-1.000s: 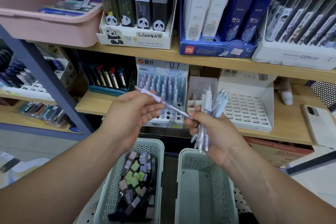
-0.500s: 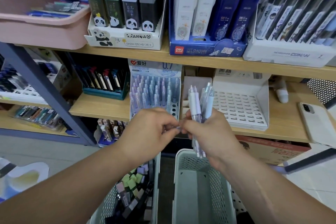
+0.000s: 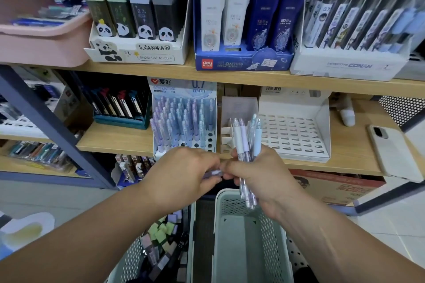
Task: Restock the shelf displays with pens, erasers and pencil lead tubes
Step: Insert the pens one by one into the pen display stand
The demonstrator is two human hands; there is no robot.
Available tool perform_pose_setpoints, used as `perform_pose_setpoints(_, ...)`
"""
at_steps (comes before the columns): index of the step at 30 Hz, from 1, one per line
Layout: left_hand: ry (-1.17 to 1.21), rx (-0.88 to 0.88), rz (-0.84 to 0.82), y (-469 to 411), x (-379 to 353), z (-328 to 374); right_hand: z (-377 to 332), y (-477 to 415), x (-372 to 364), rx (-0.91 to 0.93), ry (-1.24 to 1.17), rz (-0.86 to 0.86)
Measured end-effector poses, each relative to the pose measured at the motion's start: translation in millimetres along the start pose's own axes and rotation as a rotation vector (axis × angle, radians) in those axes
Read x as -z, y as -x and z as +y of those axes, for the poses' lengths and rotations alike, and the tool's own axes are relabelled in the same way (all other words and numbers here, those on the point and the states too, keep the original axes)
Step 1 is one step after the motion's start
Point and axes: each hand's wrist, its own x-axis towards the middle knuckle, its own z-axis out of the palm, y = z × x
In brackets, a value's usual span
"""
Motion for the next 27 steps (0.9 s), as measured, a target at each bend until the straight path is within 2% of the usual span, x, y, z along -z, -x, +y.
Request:
perform_pose_setpoints(5,0.004,0.105,0.089,6,6,-10,1,-4,9,-0.004,-0.016,0.076)
perform_pose_setpoints(10,0.299,0.496,0.456,-1,20,-19,2,-5,17,-0.018,-0.059,0.132)
perform_pose_setpoints(14,0.366,0.528,0.688,-15,28,-22,5,-2,19,-0.016,-0.045,0.132)
perform_pose_setpoints(17,0.342,0.528,0.71,-25,24,-26,6,-3,20,0.0,-0.015,0.133)
perform_pose_setpoints(27,0.151,0.43,0.599,-42,7,-40,7,-7,24,-0.007,-0.046,0.104)
